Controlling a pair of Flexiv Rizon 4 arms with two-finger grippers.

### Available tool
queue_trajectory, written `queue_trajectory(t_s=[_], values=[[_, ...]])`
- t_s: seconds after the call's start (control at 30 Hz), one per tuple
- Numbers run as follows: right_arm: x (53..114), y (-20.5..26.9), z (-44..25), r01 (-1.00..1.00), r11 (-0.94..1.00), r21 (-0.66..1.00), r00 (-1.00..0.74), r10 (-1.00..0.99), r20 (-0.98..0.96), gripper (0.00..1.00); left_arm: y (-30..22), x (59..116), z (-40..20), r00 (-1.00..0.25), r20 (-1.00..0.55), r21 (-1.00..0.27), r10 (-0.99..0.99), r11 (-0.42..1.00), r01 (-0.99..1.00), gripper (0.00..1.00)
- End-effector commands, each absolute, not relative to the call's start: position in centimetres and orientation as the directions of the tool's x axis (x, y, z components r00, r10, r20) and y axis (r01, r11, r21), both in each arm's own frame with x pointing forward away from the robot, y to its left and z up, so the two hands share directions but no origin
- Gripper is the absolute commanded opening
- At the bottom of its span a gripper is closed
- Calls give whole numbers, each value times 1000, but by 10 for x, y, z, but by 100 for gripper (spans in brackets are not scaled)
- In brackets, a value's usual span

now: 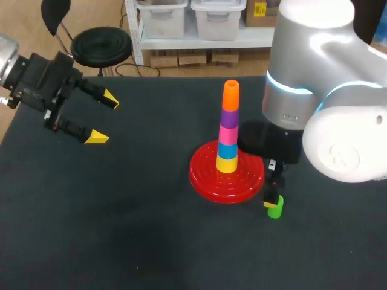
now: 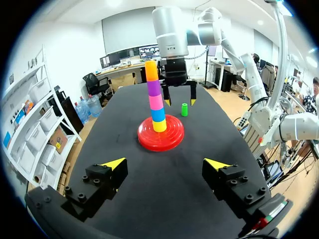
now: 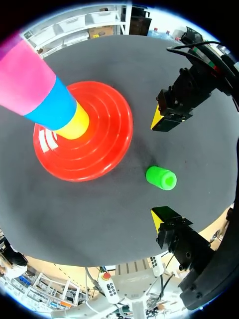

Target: Pick up and stack the cylinders on the red base in this order: pink,purple,orange,green

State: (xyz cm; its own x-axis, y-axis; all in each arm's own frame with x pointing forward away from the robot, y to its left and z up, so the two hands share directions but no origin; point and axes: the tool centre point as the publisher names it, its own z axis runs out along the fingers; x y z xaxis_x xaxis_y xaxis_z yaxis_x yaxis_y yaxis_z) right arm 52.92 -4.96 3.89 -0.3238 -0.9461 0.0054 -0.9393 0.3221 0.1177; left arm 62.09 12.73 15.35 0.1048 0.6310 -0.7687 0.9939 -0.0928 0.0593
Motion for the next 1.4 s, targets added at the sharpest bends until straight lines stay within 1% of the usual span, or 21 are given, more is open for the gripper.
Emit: queue_trajectory(t_s=[0.03,0.77,1.4], values=[[527,-50,37,-937,328,118,-328,-944,14,100,128,620,153,107,-770,64,629,-91,994,100],[517,-54,17,-925,355,134,-355,-934,23,100,128,620,153,107,-770,64,629,-91,994,100],[511,-54,9,-929,356,104,-358,-934,3,100,128,620,153,107,-770,64,629,-91,994,100]])
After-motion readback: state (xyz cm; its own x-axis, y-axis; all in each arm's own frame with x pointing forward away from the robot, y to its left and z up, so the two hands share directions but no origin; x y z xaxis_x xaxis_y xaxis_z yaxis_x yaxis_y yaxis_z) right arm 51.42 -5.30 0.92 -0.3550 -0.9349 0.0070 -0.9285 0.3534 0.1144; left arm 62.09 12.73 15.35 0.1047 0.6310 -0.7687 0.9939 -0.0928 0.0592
